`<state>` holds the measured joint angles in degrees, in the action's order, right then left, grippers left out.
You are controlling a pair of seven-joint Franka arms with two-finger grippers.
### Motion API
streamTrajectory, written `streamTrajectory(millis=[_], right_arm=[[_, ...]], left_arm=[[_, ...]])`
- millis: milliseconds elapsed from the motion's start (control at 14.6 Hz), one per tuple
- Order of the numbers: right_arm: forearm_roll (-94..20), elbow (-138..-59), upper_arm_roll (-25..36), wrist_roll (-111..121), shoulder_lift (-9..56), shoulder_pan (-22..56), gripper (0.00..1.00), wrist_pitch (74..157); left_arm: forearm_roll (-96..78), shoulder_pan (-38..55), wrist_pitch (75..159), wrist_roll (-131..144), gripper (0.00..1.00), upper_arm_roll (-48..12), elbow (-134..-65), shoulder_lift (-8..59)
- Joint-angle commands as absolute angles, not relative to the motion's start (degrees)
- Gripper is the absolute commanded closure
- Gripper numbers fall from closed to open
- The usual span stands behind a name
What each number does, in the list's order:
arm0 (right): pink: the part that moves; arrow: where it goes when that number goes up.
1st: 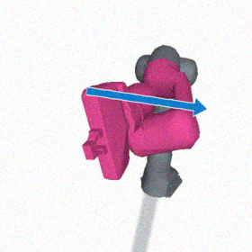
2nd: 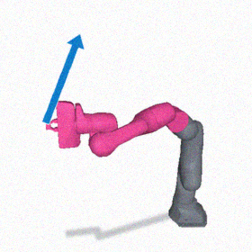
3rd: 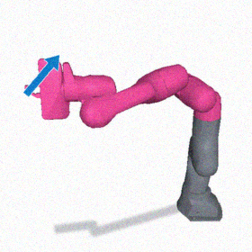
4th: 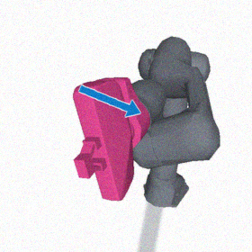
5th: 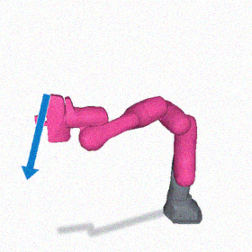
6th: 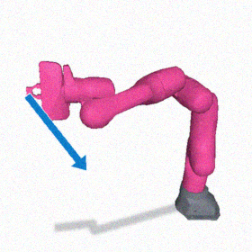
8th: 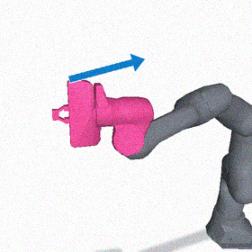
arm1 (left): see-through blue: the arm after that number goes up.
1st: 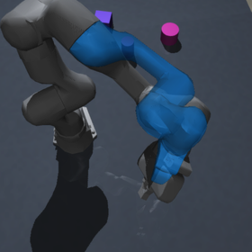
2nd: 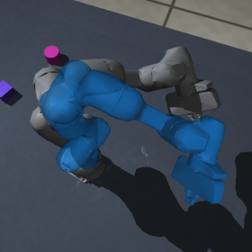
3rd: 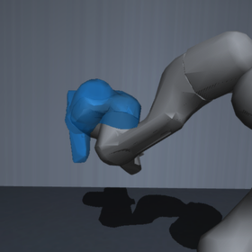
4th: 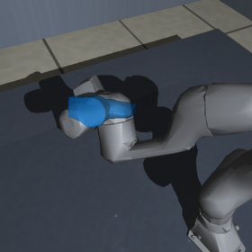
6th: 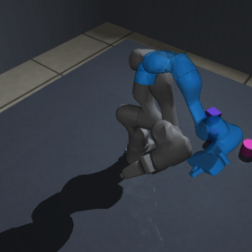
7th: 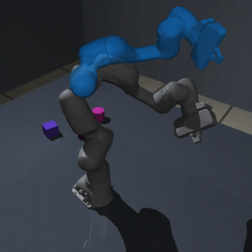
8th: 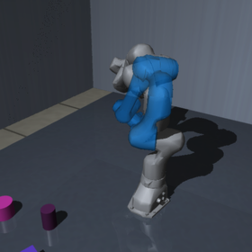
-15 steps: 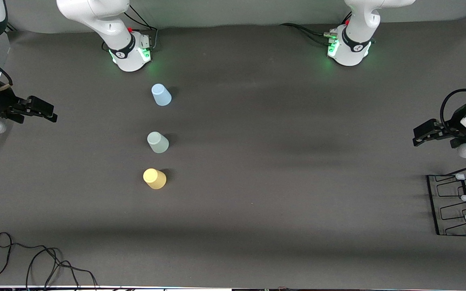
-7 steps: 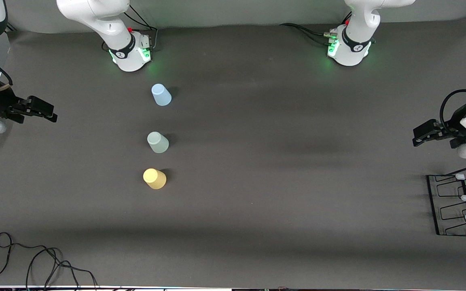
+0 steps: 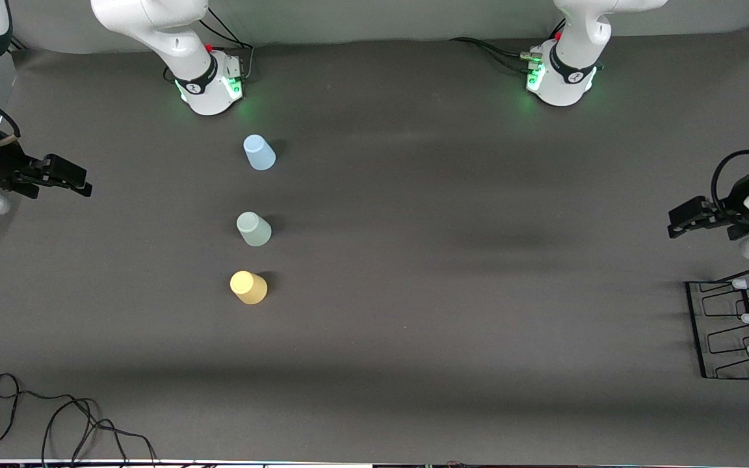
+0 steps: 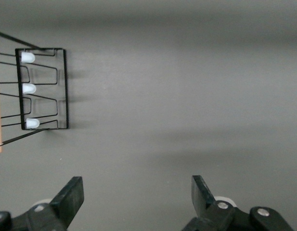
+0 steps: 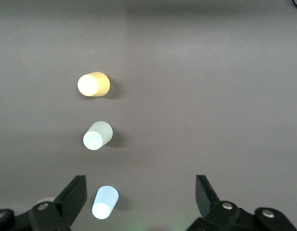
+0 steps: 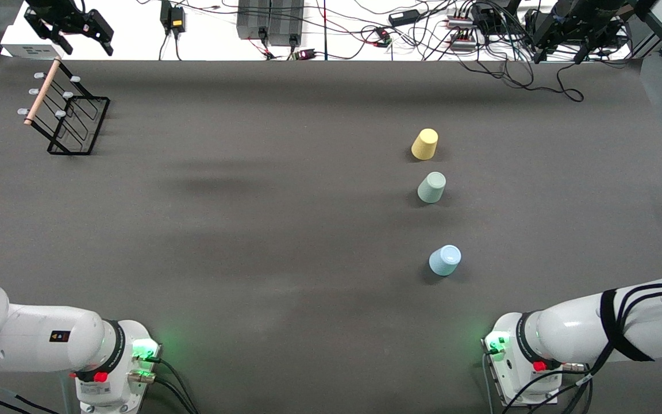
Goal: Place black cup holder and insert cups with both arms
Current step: 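Reach the left gripper to the black rack and grasp its wooden dowel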
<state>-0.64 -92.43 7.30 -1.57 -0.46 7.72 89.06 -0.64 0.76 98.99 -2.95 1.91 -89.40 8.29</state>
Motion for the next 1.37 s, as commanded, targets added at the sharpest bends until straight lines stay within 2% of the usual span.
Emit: streamTrajectory(millis=[0,137,274,686,823,1029,1098,1235,1303], right_arm=[[-0.35,-91.58,7.12,-0.62,0.00,7.29,0.00,88.68],[-0.35,-91.58,7.12,-0.70,0.00,7.21,0.00,88.68],[-0.35,-91.58,7.12,-0.70,-0.09,7.21,0.00,88.59],[-0.35,-91.58,7.12,-0.70,-0.09,7.29,0.00,88.59],[-0.35,-91.58,7.12,-0.70,-0.09,7.29,0.00,88.59],[-0.35,-91.67,7.12,-0.62,-0.09,7.21,0.00,88.59],[-0.35,-91.67,7.12,-0.62,-0.17,7.21,0.00,88.59],[-0.35,-91.58,7.12,-0.62,-0.09,7.21,0.00,88.59],[-0.35,-91.67,7.12,-0.62,-0.17,7.29,0.00,88.59]], left_arm=[[-0.09,-3.85,99.23,-8.24,0.00,1.93,-85.97,12.99],[-0.44,-6.49,99.32,-9.67,0.00,1.93,-82.99,17.03],[-0.18,-8.16,98.27,-9.67,0.00,2.02,-77.20,23.00],[5.44,-14.66,100.36,-19.93,0.00,1.93,-67.86,35.14],[5.54,-15.91,105.97,-25.47,0.00,2.02,-67.32,37.34],[5.54,-18.36,110.11,-27.50,0.01,1.93,-66.97,40.33],[5.54,-18.72,110.65,-28.73,0.04,1.93,-67.23,40.60],[5.62,-20.29,110.65,-29.09,0.17,1.93,-67.50,41.39],[5.63,-20.39,110.65,-29.00,0.35,1.93,-67.50,41.57]])
